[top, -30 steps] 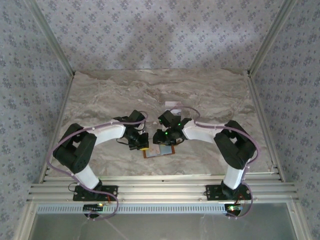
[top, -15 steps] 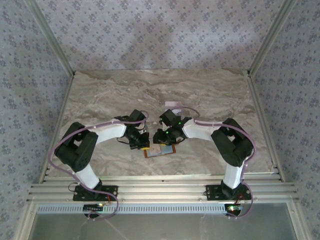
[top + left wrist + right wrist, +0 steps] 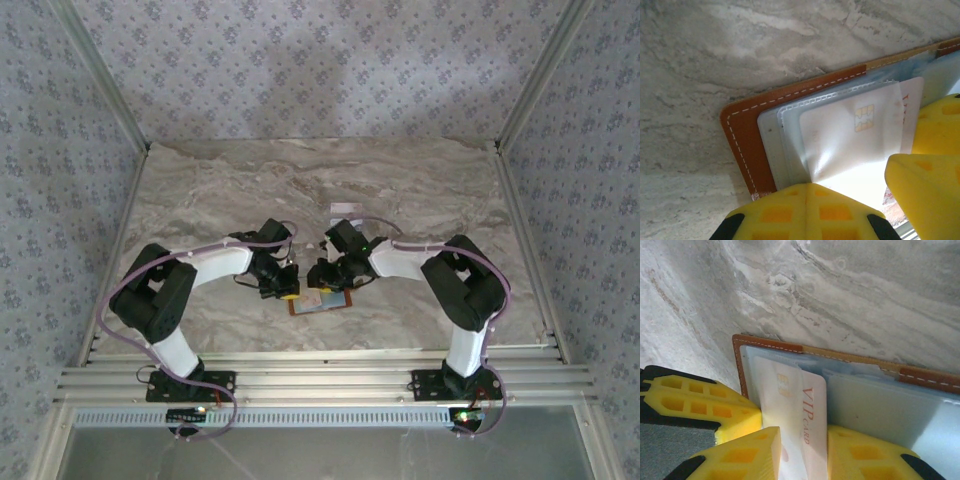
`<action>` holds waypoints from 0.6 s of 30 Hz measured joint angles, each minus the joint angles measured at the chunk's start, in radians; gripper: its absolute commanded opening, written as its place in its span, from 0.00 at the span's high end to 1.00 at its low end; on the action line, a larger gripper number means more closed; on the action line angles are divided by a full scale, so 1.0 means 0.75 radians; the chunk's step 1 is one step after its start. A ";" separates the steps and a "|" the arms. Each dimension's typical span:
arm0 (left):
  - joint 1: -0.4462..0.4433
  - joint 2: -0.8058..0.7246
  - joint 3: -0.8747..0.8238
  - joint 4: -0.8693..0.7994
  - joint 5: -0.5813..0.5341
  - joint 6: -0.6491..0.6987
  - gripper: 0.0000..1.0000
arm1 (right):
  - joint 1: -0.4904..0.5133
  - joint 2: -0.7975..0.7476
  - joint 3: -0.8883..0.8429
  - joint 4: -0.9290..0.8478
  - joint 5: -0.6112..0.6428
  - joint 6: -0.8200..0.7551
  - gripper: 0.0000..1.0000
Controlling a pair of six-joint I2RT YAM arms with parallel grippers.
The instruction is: Take the credit cards out of the card holder
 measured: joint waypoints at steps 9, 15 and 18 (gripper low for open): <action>0.000 0.003 0.001 0.000 -0.004 0.004 0.98 | -0.019 -0.035 -0.132 0.221 -0.094 0.067 0.80; 0.000 0.006 0.002 0.004 -0.001 0.004 0.98 | -0.020 -0.064 -0.170 0.259 -0.098 0.083 0.88; 0.000 0.007 0.002 0.005 0.000 0.004 0.98 | -0.023 -0.074 -0.181 0.275 -0.099 0.089 0.90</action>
